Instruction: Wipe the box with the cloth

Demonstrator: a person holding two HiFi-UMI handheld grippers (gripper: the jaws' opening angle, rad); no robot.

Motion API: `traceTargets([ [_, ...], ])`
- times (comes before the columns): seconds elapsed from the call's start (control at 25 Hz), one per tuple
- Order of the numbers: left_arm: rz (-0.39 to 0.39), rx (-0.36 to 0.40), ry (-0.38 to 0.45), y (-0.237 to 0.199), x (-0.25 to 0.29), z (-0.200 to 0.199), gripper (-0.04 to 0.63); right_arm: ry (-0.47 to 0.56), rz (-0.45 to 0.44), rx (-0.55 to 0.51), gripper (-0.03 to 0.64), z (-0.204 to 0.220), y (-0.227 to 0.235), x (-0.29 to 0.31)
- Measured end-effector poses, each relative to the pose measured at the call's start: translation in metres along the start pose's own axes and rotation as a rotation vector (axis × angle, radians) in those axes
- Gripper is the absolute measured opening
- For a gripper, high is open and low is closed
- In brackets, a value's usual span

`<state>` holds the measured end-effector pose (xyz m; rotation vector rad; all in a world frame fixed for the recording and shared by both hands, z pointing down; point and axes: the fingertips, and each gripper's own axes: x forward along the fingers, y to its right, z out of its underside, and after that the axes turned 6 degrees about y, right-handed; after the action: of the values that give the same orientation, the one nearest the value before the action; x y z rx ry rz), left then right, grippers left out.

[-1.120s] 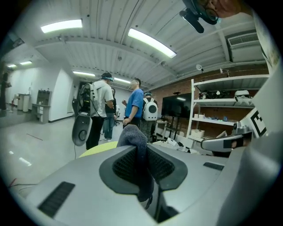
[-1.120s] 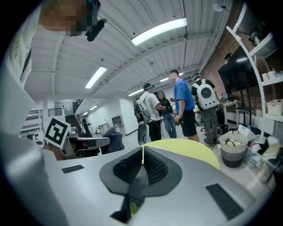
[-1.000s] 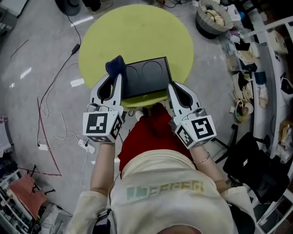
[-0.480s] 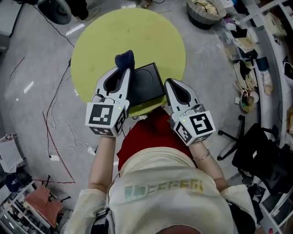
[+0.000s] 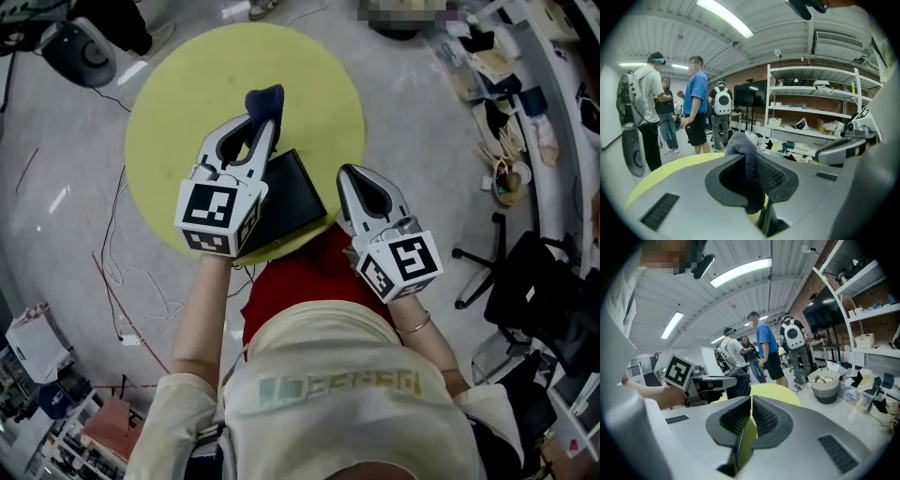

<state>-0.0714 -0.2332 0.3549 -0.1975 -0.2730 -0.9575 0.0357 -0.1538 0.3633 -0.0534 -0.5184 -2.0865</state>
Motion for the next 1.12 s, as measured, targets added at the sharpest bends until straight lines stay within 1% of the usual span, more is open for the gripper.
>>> traceTargets([
  [0.28, 0.091, -0.011, -0.097, 0.01, 0.049, 0.03, 0.063, -0.024, 0.043, 0.032, 0.038, 0.002, 0.03, 0.011],
  [0.52, 0.198, -0.03, -0.186, 0.026, 0.06, 0.06, 0.063, -0.062, 0.057, 0.045, 0.038, 0.018, 0.036, 0.014],
  [0.72, 0.248, -0.059, -0.233, 0.029, 0.04, 0.076, 0.063, -0.076, 0.043, 0.019, 0.038, 0.022, 0.018, 0.019],
  [0.92, 0.277, -0.054, -0.272, 0.033, 0.019, 0.087, 0.063, -0.089, 0.016, 0.0, 0.038, 0.027, -0.002, 0.018],
  [1.12, 0.272, -0.041, -0.312, 0.031, -0.006, 0.095, 0.063, -0.106, -0.029, -0.027, 0.038, 0.033, -0.029, 0.016],
])
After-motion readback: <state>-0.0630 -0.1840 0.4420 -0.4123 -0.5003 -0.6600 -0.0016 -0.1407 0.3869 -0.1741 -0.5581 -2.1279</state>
